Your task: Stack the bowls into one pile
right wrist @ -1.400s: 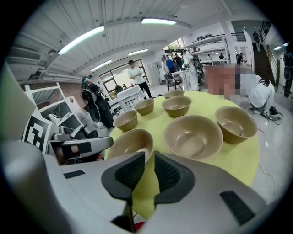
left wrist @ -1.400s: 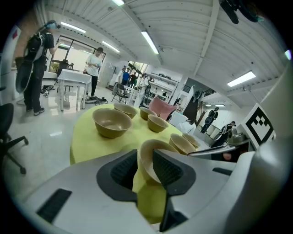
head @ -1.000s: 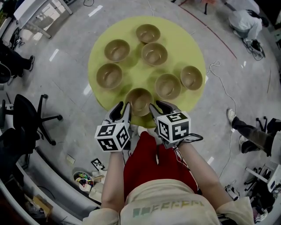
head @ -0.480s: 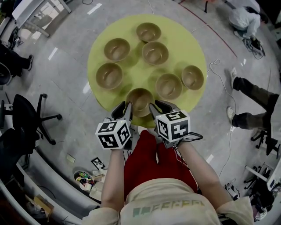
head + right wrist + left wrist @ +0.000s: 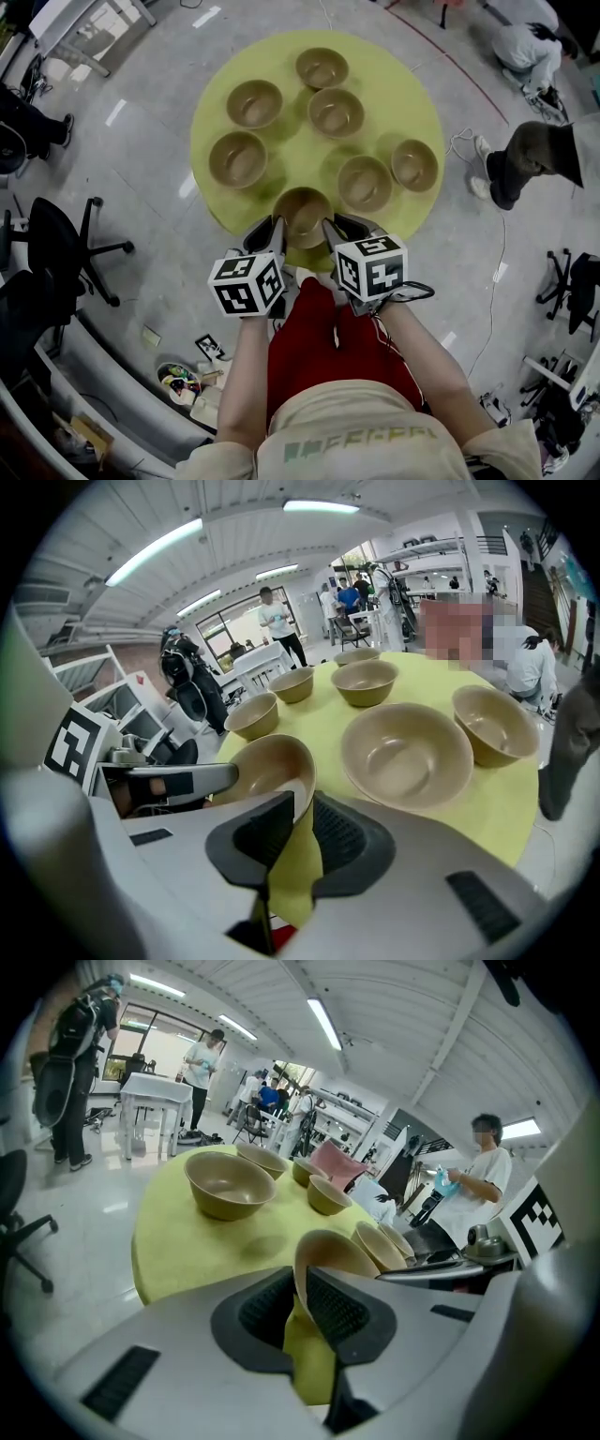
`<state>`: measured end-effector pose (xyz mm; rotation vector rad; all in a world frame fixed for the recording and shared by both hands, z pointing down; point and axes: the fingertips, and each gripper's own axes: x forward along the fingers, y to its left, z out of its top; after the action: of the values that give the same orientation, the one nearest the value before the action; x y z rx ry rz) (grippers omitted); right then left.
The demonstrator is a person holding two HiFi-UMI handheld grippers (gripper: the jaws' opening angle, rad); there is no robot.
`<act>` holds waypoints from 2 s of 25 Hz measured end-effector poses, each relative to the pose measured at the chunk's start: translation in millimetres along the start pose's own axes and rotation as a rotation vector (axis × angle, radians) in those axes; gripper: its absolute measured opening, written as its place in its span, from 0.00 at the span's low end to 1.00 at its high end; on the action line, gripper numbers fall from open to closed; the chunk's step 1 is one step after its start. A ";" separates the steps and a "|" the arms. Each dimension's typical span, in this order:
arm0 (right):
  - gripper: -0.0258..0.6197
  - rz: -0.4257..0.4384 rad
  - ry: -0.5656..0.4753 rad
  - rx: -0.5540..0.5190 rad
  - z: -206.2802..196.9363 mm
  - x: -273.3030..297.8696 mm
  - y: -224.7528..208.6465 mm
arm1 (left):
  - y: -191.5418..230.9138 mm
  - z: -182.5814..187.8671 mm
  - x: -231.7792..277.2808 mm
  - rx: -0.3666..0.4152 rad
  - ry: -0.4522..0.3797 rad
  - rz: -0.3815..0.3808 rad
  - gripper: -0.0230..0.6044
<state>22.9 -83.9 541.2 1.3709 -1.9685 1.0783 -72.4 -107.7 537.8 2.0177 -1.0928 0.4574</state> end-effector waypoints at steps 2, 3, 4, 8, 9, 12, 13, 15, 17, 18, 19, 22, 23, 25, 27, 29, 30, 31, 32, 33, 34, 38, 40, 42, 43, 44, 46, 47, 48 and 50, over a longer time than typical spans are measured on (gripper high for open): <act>0.17 -0.002 -0.002 0.001 0.4 -0.5 0.4 | 0.2 0.0 -1.1 0.000 -0.002 0.002 0.12; 0.17 -0.003 -0.004 0.002 0.7 -1.2 0.5 | 0.0 0.0 -1.6 0.000 -0.002 0.003 0.12; 0.16 -0.003 -0.006 0.002 1.1 -2.2 0.6 | -0.4 0.2 -2.5 0.000 -0.003 0.003 0.12; 0.16 0.004 -0.018 -0.002 4.2 -6.5 2.8 | -2.7 3.9 -7.3 0.005 -0.016 0.007 0.12; 0.15 0.005 -0.022 -0.003 5.1 -7.7 3.6 | -3.3 5.0 -8.8 0.006 -0.020 0.007 0.12; 0.15 0.009 -0.036 -0.009 6.9 -12.4 6.9 | -5.9 7.4 -15.2 0.011 -0.034 0.010 0.11; 0.15 0.013 -0.045 -0.012 7.5 -13.8 8.2 | -7.1 8.3 -18.0 0.012 -0.040 0.012 0.11; 0.15 0.027 -0.073 -0.022 10.1 -15.6 11.1 | -9.6 11.5 -24.2 0.017 -0.058 0.017 0.11; 0.15 0.026 -0.084 -0.034 15.7 -21.1 14.6 | -11.5 16.4 -30.0 0.024 -0.079 0.024 0.11; 0.15 0.024 -0.087 -0.043 18.5 -23.8 16.5 | -12.2 18.7 -32.7 0.026 -0.088 0.028 0.11; 0.15 0.029 -0.098 -0.053 20.8 -25.0 18.5 | -12.8 20.6 -35.7 0.028 -0.097 0.031 0.11; 0.15 0.052 -0.132 -0.081 26.1 -29.5 27.2 | -14.6 25.5 -47.8 0.037 -0.125 0.038 0.11; 0.15 0.052 -0.135 -0.088 28.1 -33.1 30.5 | -15.2 27.2 -52.3 0.042 -0.135 0.040 0.11; 0.15 0.048 -0.142 -0.100 32.6 -40.4 37.4 | -16.2 31.2 -61.3 0.051 -0.154 0.046 0.11; 0.14 0.049 -0.154 -0.112 38.7 -46.0 43.9 | -16.6 36.9 -69.3 0.058 -0.178 0.054 0.11; 0.14 0.059 -0.174 -0.131 45.8 -49.2 49.8 | -16.5 44.0 -76.2 0.067 -0.208 0.064 0.11; 0.14 0.063 -0.183 -0.139 48.6 -50.7 53.1 | -16.1 47.0 -79.8 0.072 -0.221 0.068 0.11; 0.14 0.067 -0.191 -0.148 50.6 -52.0 56.6 | -15.5 49.2 -83.6 0.075 -0.231 0.072 0.11; 0.14 0.070 -0.197 -0.156 52.5 -53.1 60.2 | -14.7 51.2 -87.5 0.077 -0.240 0.076 0.11; 0.14 0.073 -0.204 -0.164 54.8 -53.9 63.8 | -13.7 53.5 -91.3 0.079 -0.249 0.081 0.11; 0.14 0.077 -0.211 -0.172 57.9 -54.3 67.4 | -12.5 56.6 -94.8 0.080 -0.259 0.085 0.11; 0.14 0.088 -0.247 -0.212 72.9 -54.1 80.7 | -6.3 69.5 -105.9 0.081 -0.305 0.098 0.11; 0.14 0.089 -0.262 -0.228 77.5 -55.8 88.0 | -4.1 73.7 -113.2 0.082 -0.321 0.101 0.11; 0.14 0.090 -0.276 -0.245 83.1 -58.4 95.0 | -2.8 79.4 -120.3 0.087 -0.339 0.104 0.11; 0.14 0.091 -0.282 -0.253 86.7 -59.3 97.7 | -2.4 82.9 -123.1 0.091 -0.349 0.106 0.11; 0.14 0.093 -0.288 -0.262 90.3 -59.9 99.9 | -2.0 86.3 -125.2 0.094 -0.358 0.109 0.11; 0.14 0.095 -0.296 -0.275 96.1 -60.2 103.9 | -0.6 91.7 -128.6 0.095 -0.371 0.118 0.11; 0.14 0.096 -0.298 -0.281 98.6 -60.0 105.9 | 0.5 94.0 -130.2 0.093 -0.375 0.124 0.11; 0.14 0.095 -0.299 -0.287 100.9 -59.8 107.9 | 1.6 96.1 -131.8 0.088 -0.380 0.130 0.11; 0.14 0.088 -0.303 -0.298 104.6 -59.6 110.7 | 2.7 99.4 -134.4 0.081 -0.389 0.135 0.11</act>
<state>-54.9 -119.5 401.9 1.3531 -2.3143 0.6038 -155.6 -112.7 392.8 2.1676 -1.4716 0.1798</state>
